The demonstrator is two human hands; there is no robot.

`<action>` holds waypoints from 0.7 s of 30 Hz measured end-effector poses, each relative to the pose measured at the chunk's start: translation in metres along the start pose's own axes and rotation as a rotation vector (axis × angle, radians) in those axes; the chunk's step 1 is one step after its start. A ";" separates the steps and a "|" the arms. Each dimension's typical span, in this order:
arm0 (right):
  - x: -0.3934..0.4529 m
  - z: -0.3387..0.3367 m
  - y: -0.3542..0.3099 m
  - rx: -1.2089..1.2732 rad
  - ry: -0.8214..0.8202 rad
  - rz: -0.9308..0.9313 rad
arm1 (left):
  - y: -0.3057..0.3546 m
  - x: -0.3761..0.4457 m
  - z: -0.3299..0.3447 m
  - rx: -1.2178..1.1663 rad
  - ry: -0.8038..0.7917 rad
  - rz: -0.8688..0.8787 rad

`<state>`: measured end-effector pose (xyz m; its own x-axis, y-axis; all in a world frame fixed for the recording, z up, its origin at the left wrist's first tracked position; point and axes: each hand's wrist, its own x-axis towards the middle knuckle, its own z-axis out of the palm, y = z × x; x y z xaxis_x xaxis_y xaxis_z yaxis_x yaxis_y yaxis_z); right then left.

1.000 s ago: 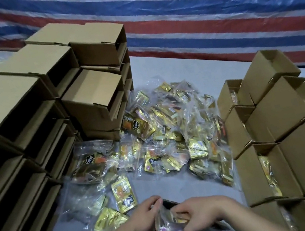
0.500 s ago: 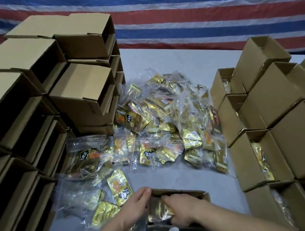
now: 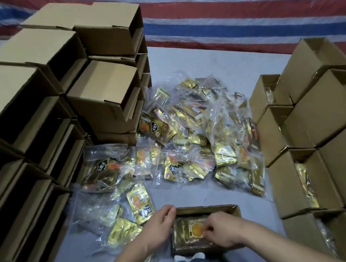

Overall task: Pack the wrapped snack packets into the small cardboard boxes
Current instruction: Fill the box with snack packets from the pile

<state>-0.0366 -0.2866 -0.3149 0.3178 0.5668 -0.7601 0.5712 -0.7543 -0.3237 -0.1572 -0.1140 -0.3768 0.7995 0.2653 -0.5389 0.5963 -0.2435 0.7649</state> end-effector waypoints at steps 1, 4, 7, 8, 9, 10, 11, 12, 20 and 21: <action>0.005 0.003 -0.003 -0.023 -0.098 0.044 | 0.000 0.000 0.001 0.002 0.002 0.000; 0.016 0.006 -0.013 -0.049 -0.262 0.126 | 0.002 -0.001 0.003 0.013 0.017 0.007; 0.018 0.001 -0.014 -0.023 -0.273 0.145 | 0.003 -0.003 0.002 -0.013 0.043 0.011; 0.016 -0.002 -0.011 -0.022 -0.251 0.132 | 0.004 -0.003 0.001 -0.027 0.047 0.011; 0.016 -0.004 -0.007 -0.012 -0.210 0.108 | 0.006 -0.002 0.000 -0.032 0.049 0.011; 0.016 -0.007 -0.004 0.003 -0.151 0.077 | 0.008 -0.003 -0.001 -0.026 0.052 0.009; 0.016 -0.009 -0.002 0.031 -0.086 0.052 | 0.009 -0.003 -0.001 -0.017 0.056 0.006; 0.015 -0.011 -0.001 0.050 -0.038 0.032 | 0.010 -0.004 -0.001 -0.012 0.057 0.003; 0.014 -0.009 -0.008 0.027 0.010 -0.031 | 0.024 -0.012 -0.003 -0.003 0.030 -0.002; 0.009 -0.011 -0.007 0.004 0.066 -0.067 | 0.026 -0.013 -0.003 0.001 0.032 -0.012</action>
<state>-0.0292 -0.2721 -0.3132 0.3281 0.6368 -0.6978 0.5903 -0.7149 -0.3749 -0.1524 -0.1208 -0.3491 0.7897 0.2978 -0.5363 0.6058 -0.2411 0.7582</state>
